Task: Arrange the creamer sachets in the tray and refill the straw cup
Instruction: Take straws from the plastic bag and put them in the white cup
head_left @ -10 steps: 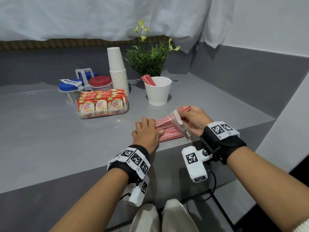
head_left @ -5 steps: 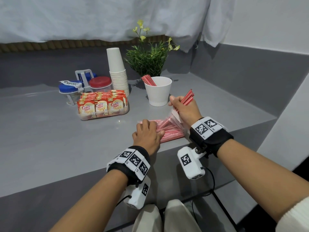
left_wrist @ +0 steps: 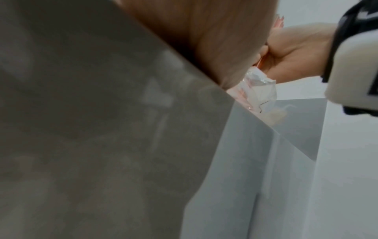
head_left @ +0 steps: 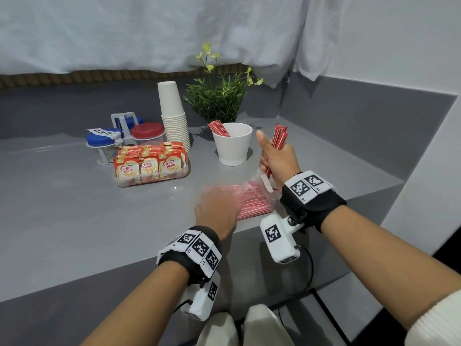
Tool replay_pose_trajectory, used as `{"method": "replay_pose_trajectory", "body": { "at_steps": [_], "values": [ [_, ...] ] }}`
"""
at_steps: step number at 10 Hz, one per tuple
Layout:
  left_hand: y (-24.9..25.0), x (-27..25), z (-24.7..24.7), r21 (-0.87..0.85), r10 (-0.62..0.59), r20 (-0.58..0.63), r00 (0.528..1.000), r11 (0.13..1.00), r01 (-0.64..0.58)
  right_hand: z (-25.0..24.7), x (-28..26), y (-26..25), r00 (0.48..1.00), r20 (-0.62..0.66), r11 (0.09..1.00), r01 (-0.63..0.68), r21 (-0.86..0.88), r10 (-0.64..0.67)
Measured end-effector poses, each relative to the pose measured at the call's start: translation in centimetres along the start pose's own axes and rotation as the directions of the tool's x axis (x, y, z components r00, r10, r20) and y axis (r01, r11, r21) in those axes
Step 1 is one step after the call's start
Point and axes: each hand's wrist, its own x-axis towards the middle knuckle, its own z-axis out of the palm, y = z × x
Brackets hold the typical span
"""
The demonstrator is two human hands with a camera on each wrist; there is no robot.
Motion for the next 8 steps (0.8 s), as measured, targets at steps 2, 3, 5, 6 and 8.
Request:
{"method": "replay_pose_trajectory", "body": {
  "at_steps": [2, 3, 5, 6, 8],
  "values": [
    [-0.1, -0.1, 0.0, 0.007, -0.006, 0.010, 1.000, 1.000, 0.006, -0.1, -1.1, 3.8, 0.997, 0.043, 0.993, -0.060, -0.104, 0.065],
    [-0.1, 0.3, -0.2, -0.006, -0.008, 0.053, 0.999, 1.000, 0.009, -0.2, -1.0, 5.1, 0.994, 0.034, 0.986, -0.096, -0.137, 0.101],
    [-0.3, 0.5, -0.2, -0.004, -0.018, 0.049, 0.999, 1.000, 0.018, -1.1, 0.7, 2.5, 0.998, -0.006, 0.998, -0.067, 0.021, 0.067],
    [-0.3, 0.4, 0.0, -0.003, -0.017, 0.028, 0.999, 1.000, 0.017, -1.7, 1.6, 1.1, 0.997, -0.059, 0.988, -0.040, 0.149, 0.050],
    [-0.3, 0.5, 0.1, 0.000, -0.021, 0.035, 0.999, 1.000, 0.021, -4.0, 1.5, -0.4, 0.985, 0.165, 0.823, 0.056, -0.565, 0.046]
  ]
}}
